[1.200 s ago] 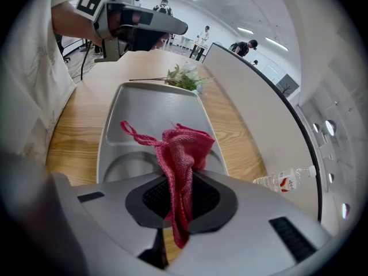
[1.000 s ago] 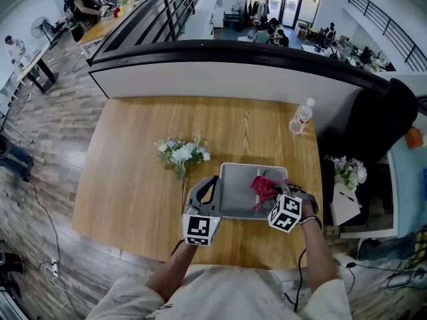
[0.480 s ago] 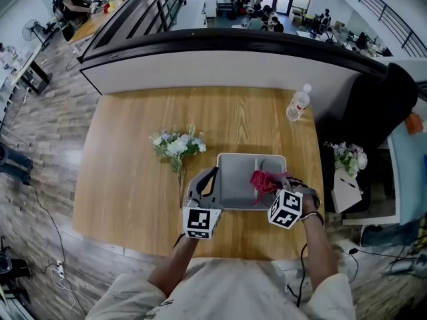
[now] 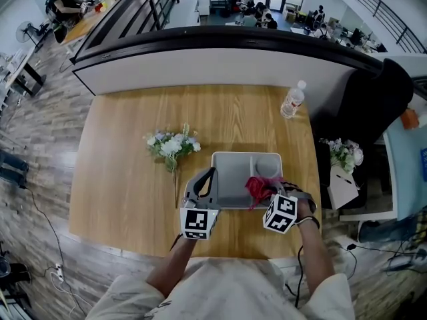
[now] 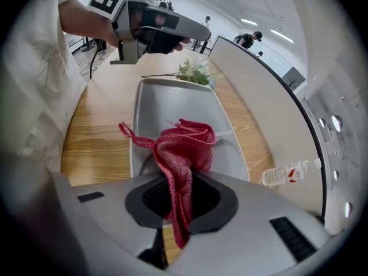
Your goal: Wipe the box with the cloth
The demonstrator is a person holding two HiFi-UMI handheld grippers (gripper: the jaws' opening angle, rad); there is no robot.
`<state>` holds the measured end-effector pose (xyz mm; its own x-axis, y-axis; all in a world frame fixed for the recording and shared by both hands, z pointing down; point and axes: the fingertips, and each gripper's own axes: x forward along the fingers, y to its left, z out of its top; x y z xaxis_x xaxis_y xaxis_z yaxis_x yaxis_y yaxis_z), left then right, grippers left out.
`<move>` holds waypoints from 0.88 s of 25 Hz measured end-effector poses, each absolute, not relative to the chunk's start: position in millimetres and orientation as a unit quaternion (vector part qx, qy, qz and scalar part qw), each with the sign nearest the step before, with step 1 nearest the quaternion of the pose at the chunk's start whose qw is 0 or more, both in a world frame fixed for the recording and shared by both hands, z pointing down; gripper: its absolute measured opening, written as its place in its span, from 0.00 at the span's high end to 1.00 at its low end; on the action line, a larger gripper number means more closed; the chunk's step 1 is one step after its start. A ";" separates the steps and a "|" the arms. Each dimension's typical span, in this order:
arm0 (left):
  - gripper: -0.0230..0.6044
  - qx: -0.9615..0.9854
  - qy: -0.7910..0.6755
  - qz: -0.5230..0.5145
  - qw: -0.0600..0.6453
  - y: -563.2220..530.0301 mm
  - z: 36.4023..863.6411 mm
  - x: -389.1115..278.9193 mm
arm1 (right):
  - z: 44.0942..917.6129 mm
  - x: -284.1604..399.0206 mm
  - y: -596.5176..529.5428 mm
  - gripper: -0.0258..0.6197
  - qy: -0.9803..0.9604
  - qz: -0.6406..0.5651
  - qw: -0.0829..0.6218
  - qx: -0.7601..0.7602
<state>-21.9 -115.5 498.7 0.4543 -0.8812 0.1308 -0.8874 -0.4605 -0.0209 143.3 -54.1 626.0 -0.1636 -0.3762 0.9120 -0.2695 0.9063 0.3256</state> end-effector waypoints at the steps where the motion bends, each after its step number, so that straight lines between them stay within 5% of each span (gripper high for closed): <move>1: 0.94 0.853 -0.518 0.061 0.026 -114.9 498.8 -21.1 | 625.8 143.4 -52.4 0.86 -0.761 -0.041 0.612 0.210; 22: 0.94 0.855 -0.514 0.059 0.031 -112.4 501.9 -19.4 | 623.9 144.4 -25.7 0.86 -0.766 0.013 0.618 0.177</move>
<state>-19.4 -112.4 501.9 0.4645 -0.8756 0.1324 -0.8830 -0.4694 -0.0065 144.4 -25.7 623.9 -0.1737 -0.2553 0.9511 -0.2869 0.9370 0.1992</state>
